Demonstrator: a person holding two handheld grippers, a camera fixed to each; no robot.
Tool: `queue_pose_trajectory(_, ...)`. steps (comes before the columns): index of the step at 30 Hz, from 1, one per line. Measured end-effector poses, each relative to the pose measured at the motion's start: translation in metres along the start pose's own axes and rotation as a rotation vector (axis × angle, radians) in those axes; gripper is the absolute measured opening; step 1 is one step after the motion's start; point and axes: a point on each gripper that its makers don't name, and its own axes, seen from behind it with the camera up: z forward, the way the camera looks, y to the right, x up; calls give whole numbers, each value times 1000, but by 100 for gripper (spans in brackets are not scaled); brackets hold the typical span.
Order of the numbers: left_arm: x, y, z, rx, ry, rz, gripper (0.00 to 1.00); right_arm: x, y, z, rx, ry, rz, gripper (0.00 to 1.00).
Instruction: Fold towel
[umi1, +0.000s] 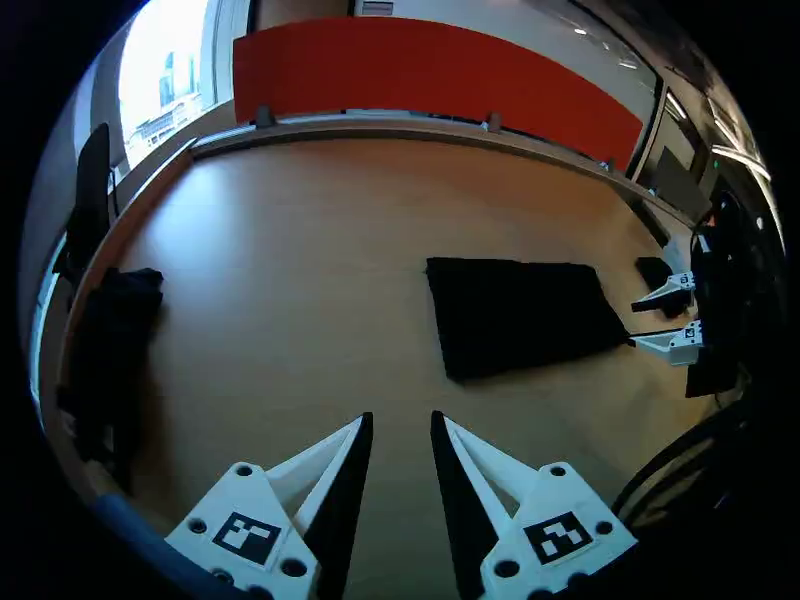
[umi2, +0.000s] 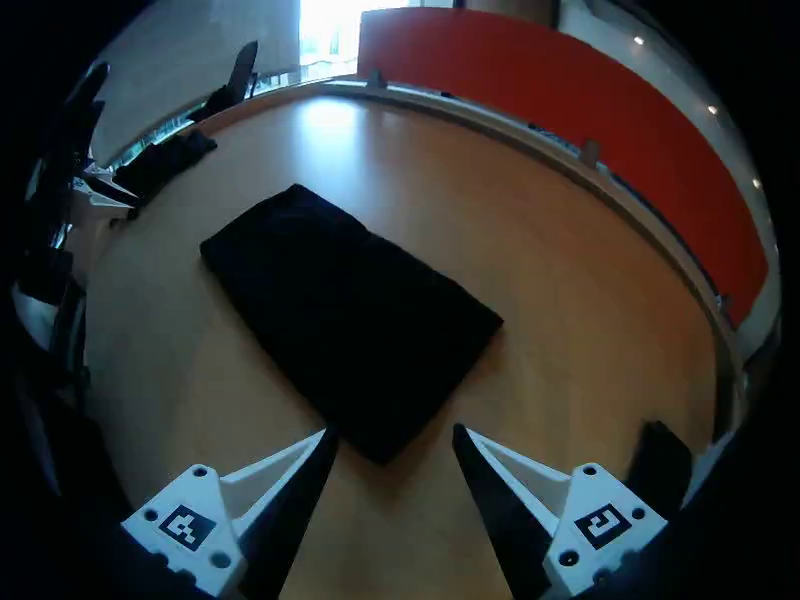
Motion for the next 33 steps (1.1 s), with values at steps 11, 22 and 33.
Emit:
queue_pose_trajectory(11, -10, -9, -15, 20, 6, -28, 98, -8, -4, 4, 30, -21, -34, 88)
queue_pose_trajectory(22, -22, -17, -23, 39, -3, -44, 98, -16, -9, 9, 63, -49, -48, 63)
queue_pose_trajectory(33, -29, -25, -29, 55, -4, -56, 98, -19, -10, 12, 97, -65, -32, 37)
